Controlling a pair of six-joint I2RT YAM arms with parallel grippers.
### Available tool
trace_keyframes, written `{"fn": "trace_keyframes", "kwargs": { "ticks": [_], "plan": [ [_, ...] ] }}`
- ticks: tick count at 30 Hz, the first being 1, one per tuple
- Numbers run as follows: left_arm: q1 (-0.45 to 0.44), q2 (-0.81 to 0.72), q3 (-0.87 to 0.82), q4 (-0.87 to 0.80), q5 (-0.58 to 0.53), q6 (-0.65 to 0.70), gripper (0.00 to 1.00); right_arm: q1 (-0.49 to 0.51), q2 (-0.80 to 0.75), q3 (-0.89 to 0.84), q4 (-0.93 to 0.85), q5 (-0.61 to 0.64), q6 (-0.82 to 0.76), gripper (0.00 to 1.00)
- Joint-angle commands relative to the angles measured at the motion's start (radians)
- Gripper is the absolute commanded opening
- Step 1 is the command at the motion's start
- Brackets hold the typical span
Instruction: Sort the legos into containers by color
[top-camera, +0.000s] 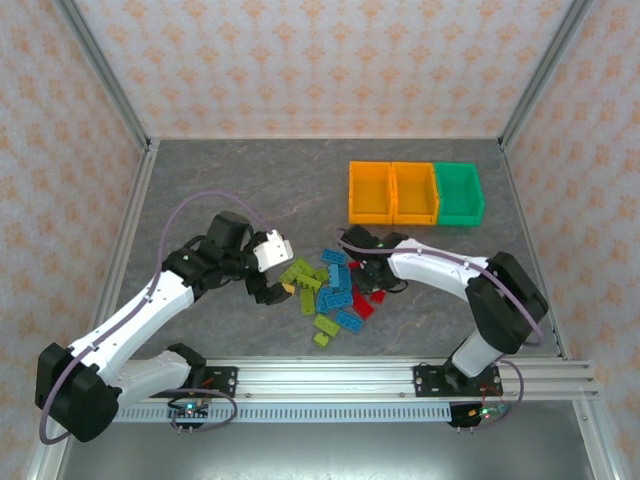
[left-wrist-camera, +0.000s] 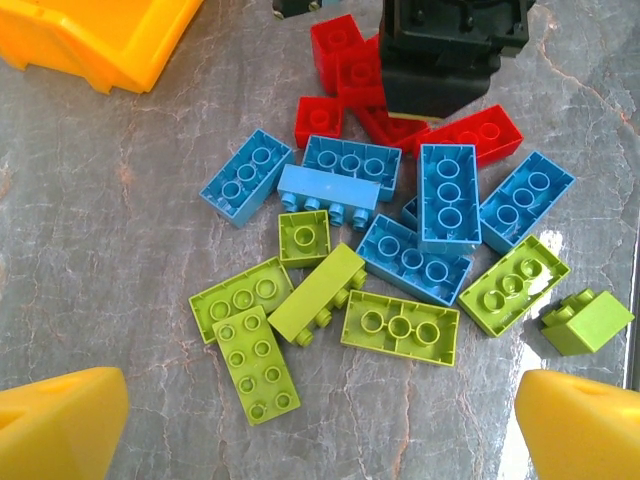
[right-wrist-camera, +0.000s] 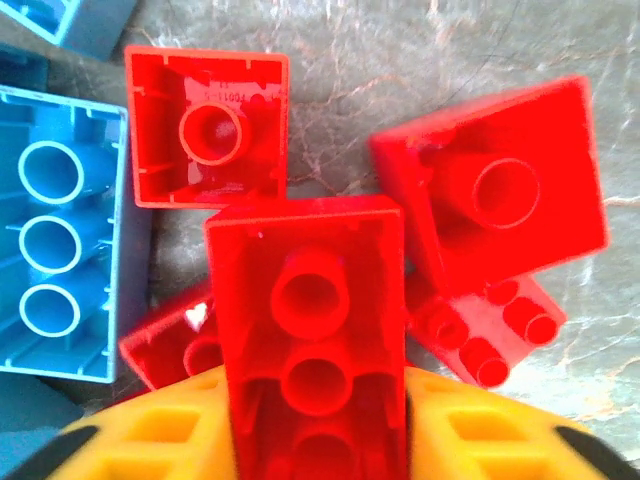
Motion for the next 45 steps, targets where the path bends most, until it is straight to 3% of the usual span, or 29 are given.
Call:
{"fn": "trace_keyframes", "kwargs": {
  "ticks": [1, 6, 10, 15, 20, 26, 31, 39, 45],
  "plan": [
    [0.000, -0.021, -0.015, 0.013, 0.012, 0.018, 1.00, 0.004, -0.114, 0.010, 0.009, 0.050, 0.015, 0.26],
    [0.001, -0.029, -0.018, 0.023, 0.012, 0.015, 1.00, -0.019, -0.320, 0.014, 0.032, 0.186, 0.026, 0.24],
    [0.001, -0.039, -0.022, 0.049, 0.018, -0.003, 1.00, -0.224, -0.374, 0.088, 0.051, 0.261, -0.017, 0.24],
    [0.001, -0.062, -0.032, 0.085, -0.004, -0.037, 1.00, -0.579, -0.201, 0.210, 0.151, 0.175, -0.075, 0.24],
    [0.000, -0.110, -0.047, 0.115, -0.076, -0.066, 1.00, -0.748, 0.129, 0.423, 0.159, 0.096, -0.076, 0.24],
    [0.001, -0.141, -0.057, 0.155, -0.144, -0.102, 1.00, -0.818, 0.364, 0.597, 0.133, 0.080, -0.051, 0.26],
    [0.001, -0.121, -0.059, 0.200, -0.183, -0.176, 1.00, -0.824, 0.446, 0.705, 0.033, 0.071, -0.041, 0.40],
    [0.009, -0.033, 0.012, 0.197, -0.289, -0.391, 0.99, -0.826, 0.264, 0.633, 0.019, 0.062, 0.011, 0.51],
    [-0.003, 0.125, 0.201, 0.027, -0.422, -0.840, 0.86, -0.822, 0.076, 0.554, -0.077, -0.063, 0.087, 0.55]
  ]
}}
